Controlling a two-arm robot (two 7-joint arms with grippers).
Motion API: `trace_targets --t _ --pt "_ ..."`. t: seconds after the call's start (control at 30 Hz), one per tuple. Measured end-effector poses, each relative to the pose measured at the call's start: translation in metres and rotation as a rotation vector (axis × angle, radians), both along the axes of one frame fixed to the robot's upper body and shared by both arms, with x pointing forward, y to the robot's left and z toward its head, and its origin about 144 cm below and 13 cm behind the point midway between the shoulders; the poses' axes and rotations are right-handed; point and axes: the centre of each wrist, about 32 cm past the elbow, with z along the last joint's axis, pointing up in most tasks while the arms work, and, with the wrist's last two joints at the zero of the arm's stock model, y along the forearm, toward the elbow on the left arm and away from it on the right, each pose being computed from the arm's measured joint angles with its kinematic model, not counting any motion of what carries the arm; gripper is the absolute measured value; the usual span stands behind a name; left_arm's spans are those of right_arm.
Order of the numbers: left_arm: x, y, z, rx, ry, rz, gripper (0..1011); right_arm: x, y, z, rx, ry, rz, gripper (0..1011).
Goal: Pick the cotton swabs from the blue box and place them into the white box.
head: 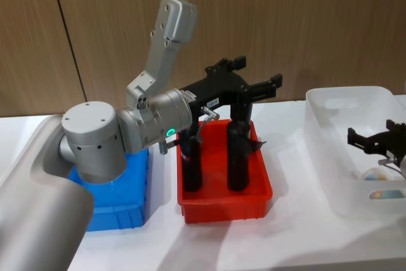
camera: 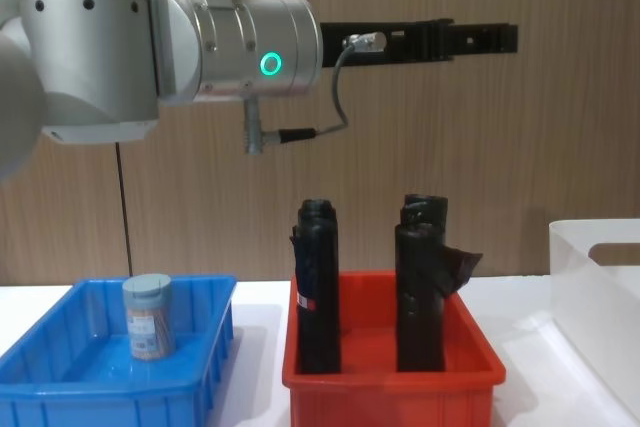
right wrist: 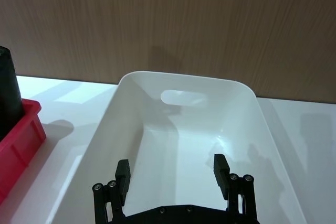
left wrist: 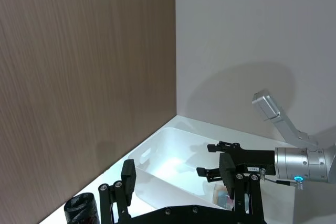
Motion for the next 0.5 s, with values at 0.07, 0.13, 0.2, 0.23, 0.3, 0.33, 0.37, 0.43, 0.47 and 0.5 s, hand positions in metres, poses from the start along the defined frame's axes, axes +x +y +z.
trace_targets --t 0.07,0.13,0.2,0.23,0.3,0.33,0.37,0.43,0.47,0.5 --pt "0.0000 0.0000 0.0000 0.000 0.000 0.000 1004 0.0002 -0.0014 -0.0009 0.002 0.003 -0.002 1001" --pt "0.0000 0.0000 0.0000 0.000 0.000 0.000 1004 0.0003 -0.0029 -0.0018 0.003 0.002 -0.005 1001" --pt "0.0000 0.0000 0.0000 0.000 0.000 0.000 1004 0.0002 -0.0044 -0.0025 0.008 0.000 -0.007 1001" --pt "0.0000 0.0000 0.0000 0.000 0.000 0.000 1004 0.0002 -0.0048 -0.0026 0.009 -0.001 -0.008 1001" --pt "0.0000 0.0000 0.0000 0.000 0.000 0.000 1004 0.0001 -0.0055 -0.0029 0.009 -0.003 -0.009 1001" --pt "0.0000 0.0000 0.0000 0.000 0.000 0.000 1004 0.0000 -0.0062 -0.0031 0.010 -0.003 -0.010 1001" --pt "0.0000 0.0000 0.0000 0.000 0.000 0.000 1004 0.0000 -0.0064 -0.0033 0.011 -0.003 -0.010 1001" --pt "0.0000 0.0000 0.0000 0.000 0.000 0.000 1004 -0.0002 -0.0071 -0.0038 0.012 -0.004 -0.011 1001" --pt "0.0000 0.0000 0.0000 0.000 0.000 0.000 1004 -0.0002 -0.0073 -0.0039 0.013 -0.004 -0.011 1001" --pt "0.0000 0.0000 0.0000 0.000 0.000 0.000 1004 -0.0002 -0.0073 -0.0040 0.013 -0.004 -0.011 1001"
